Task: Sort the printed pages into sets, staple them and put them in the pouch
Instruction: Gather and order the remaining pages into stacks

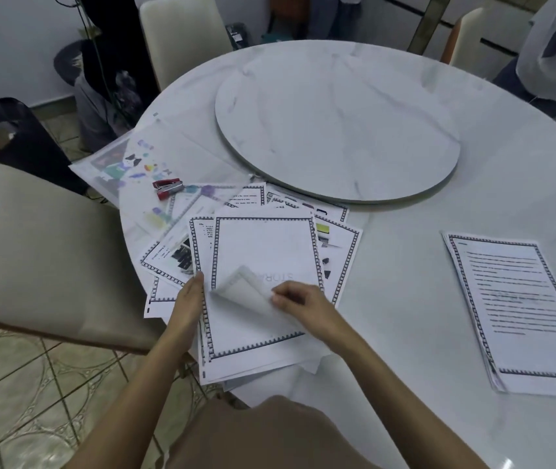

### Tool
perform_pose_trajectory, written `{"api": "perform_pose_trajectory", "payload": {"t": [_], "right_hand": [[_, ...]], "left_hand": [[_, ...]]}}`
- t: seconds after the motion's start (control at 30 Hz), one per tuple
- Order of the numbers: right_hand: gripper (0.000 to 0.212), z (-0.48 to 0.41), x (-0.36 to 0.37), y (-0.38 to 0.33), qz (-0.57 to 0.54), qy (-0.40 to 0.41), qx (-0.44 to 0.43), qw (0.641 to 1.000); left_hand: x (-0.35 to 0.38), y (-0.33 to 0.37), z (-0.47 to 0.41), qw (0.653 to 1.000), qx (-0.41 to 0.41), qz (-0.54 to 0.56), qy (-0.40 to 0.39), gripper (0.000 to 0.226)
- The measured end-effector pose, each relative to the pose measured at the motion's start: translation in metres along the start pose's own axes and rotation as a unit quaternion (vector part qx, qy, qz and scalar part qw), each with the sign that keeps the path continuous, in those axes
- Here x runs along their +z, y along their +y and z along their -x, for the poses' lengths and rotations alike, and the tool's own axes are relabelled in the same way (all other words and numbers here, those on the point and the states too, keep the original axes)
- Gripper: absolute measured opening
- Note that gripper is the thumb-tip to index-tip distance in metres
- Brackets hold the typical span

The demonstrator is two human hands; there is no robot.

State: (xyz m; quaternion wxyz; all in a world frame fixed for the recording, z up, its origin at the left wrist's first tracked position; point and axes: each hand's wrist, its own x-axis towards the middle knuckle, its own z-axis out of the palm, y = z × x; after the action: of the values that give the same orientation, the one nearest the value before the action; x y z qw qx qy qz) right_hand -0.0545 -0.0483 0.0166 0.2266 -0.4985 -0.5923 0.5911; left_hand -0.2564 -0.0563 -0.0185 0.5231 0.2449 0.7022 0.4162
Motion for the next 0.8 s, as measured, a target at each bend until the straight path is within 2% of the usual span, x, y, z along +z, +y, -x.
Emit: {"api": "perform_pose_trajectory", "payload": {"t": [0.1, 0.2, 0.27, 0.57, 0.7, 0.8], "right_hand": [[0.004, 0.004, 0.017, 0.011, 0.015, -0.037, 0.014, 0.999], [0.011, 0.007, 0.023, 0.011, 0.0, -0.089, 0.034, 0.995], [0.016, 0.006, 0.017, 0.009, 0.001, -0.087, 0.031, 0.996], [0.022, -0.004, -0.046, 0.015, -0.035, 0.127, 0.025, 0.991], [0.015, -0.012, -0.061, 0.027, 0.078, 0.165, 0.004, 0.983], [0.022, -0.023, -0.067, 0.037, 0.212, 0.137, -0.022, 0.967]], "left_hand": [[0.001, 0.0, 0.0, 1.0, 0.015, 0.001, -0.003, 0.042], [0.001, -0.001, 0.001, 0.998, 0.034, -0.043, -0.015, 0.033], [0.0, -0.004, 0.0, 0.997, 0.036, -0.063, -0.015, 0.031], [-0.004, -0.006, 0.0, 0.997, 0.036, -0.065, -0.033, 0.032], [-0.004, -0.007, -0.001, 0.997, 0.03, -0.066, -0.036, 0.033], [-0.003, -0.006, -0.001, 0.998, 0.024, -0.058, -0.031, 0.032]]}}
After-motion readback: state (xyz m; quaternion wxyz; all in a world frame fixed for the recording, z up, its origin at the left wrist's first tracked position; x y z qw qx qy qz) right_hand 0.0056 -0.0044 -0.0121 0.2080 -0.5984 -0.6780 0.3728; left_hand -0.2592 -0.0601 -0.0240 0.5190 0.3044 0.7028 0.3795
